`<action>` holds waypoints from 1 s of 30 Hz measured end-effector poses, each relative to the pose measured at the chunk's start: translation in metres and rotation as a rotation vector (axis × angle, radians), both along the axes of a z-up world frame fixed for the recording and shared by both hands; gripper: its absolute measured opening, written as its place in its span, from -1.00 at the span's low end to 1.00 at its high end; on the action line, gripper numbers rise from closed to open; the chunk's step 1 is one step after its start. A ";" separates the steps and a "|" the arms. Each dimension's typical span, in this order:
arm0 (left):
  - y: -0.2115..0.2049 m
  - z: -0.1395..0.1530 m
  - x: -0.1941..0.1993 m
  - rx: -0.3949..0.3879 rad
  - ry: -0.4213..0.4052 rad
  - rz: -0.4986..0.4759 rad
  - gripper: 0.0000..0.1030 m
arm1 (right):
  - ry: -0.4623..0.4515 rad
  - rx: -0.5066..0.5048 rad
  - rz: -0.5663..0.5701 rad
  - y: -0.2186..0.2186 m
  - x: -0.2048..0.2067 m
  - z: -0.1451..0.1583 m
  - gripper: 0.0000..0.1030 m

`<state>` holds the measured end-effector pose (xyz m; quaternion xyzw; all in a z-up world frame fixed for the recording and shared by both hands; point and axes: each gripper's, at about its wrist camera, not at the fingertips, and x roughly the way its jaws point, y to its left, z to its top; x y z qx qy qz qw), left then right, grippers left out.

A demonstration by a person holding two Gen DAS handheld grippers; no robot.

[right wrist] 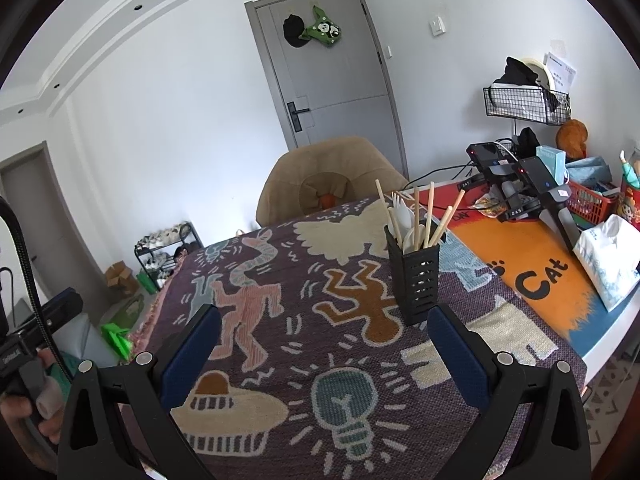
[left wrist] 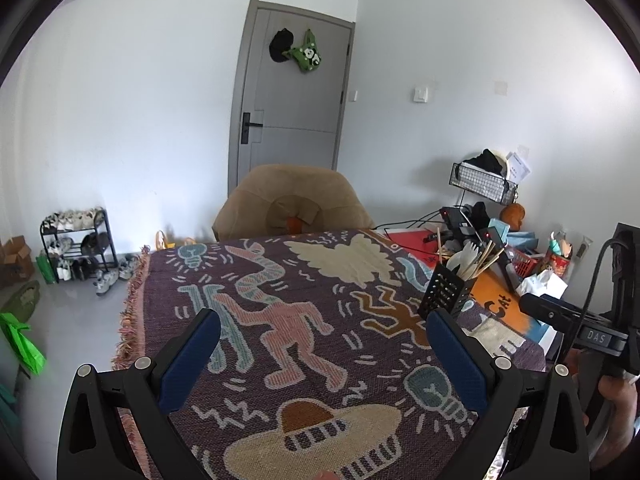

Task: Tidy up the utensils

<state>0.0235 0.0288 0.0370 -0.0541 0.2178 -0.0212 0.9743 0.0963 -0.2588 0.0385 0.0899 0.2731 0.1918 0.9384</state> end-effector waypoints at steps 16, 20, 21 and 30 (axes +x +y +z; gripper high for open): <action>0.003 -0.001 -0.003 0.024 0.006 0.035 0.99 | -0.010 -0.015 0.007 0.006 -0.001 -0.003 1.00; 0.004 -0.002 -0.003 0.021 0.011 0.041 0.99 | -0.018 -0.018 0.012 0.006 -0.001 -0.003 1.00; 0.004 -0.003 -0.003 0.023 0.011 0.042 0.99 | -0.022 -0.022 0.012 0.006 -0.001 -0.003 1.00; 0.007 -0.003 -0.005 0.004 -0.003 0.058 0.99 | -0.034 -0.029 0.010 0.008 -0.003 -0.001 1.00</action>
